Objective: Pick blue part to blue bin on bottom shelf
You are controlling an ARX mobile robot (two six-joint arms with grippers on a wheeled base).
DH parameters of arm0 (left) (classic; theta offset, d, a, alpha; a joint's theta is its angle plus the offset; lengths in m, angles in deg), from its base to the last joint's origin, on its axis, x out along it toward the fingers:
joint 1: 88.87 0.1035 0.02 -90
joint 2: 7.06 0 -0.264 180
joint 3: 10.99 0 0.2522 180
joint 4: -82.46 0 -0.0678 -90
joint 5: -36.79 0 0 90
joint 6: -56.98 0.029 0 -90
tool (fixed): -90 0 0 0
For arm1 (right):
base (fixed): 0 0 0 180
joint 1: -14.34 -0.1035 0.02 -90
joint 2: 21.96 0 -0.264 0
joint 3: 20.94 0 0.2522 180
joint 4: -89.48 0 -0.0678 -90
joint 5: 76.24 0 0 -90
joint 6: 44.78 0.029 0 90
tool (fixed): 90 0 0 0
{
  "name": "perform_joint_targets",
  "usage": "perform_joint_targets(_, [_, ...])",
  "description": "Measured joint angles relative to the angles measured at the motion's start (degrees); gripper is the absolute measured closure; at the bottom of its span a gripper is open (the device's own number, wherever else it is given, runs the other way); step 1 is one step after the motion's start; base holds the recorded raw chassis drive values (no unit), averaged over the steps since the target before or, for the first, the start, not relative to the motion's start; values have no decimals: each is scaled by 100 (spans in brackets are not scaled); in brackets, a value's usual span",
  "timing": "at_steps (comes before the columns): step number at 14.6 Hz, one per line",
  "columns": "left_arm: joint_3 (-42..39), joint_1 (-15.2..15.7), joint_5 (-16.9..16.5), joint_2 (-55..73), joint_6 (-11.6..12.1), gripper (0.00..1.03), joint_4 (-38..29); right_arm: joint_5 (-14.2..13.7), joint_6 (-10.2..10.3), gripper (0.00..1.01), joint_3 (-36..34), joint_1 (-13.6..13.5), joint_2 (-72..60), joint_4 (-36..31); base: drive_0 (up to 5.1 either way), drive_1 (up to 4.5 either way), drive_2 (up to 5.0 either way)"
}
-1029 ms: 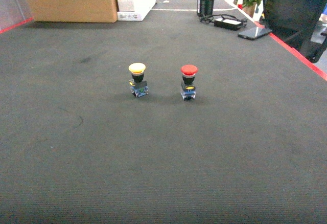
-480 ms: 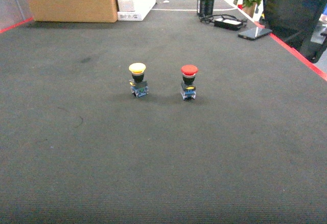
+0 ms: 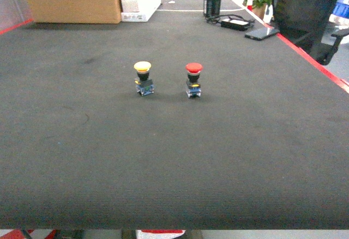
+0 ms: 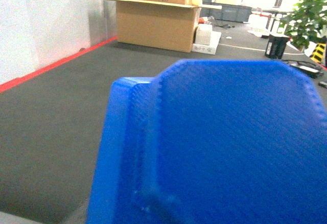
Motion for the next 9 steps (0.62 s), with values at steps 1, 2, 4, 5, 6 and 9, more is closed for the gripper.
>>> perform_joint_targets(1, [0, 0, 0, 0, 0, 59, -2, 0, 0, 3, 0, 0, -2, 28, -182, -182, -182])
perform_joint_targets(2, [0, 0, 0, 11, 0, 59, 0, -2, 0, 3, 0, 0, 0, 24, -170, -170, -170])
perform_joint_targets(4, [0, -2, -4, 13, 0, 59, 0, -2, 0, 3, 0, 0, 0, 24, -172, -172, -172])
perform_joint_targets(5, [0, -2, -2, 13, 0, 59, 0, -2, 0, 3, 0, 0, 0, 22, -157, -157, -157])
perform_joint_targets(6, [0, -2, -4, 13, 0, 59, 0, -2, 0, 3, 0, 0, -2, 24, -152, -152, -152])
perform_joint_targets(9, [0, -2, -4, 13, 0, 59, 0, -2, 0, 3, 0, 0, -2, 22, -154, -154, -154])
